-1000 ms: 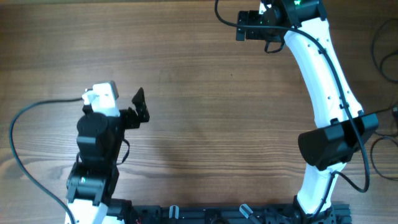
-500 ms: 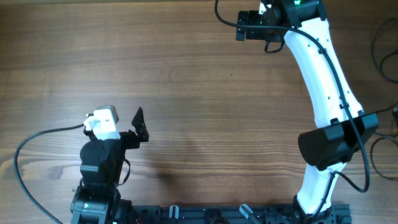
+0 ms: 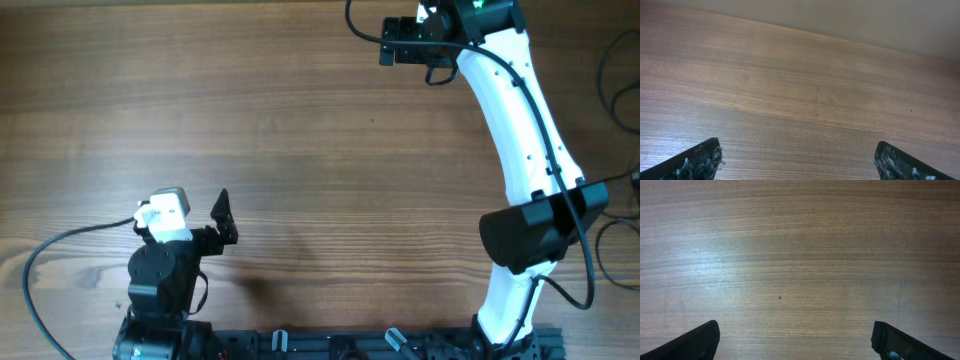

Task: Untangle cables

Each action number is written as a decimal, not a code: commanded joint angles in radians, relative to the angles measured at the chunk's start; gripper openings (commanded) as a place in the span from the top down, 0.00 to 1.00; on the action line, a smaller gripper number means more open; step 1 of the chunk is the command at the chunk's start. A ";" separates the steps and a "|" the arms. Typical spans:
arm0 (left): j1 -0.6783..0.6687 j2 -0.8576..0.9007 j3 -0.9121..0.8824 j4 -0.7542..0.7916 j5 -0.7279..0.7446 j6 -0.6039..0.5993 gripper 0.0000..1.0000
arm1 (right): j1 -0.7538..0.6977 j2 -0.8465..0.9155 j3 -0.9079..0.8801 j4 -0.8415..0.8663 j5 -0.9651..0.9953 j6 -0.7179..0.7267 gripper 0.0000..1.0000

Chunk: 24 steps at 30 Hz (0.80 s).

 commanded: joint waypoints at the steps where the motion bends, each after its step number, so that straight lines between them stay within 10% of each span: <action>1: 0.008 -0.061 -0.037 -0.017 -0.013 -0.009 0.00 | 0.004 0.013 -0.002 0.000 -0.012 0.014 0.00; 24: 0.087 -0.269 -0.135 -0.047 0.055 -0.013 0.00 | 0.003 0.013 -0.002 0.000 -0.013 0.014 0.00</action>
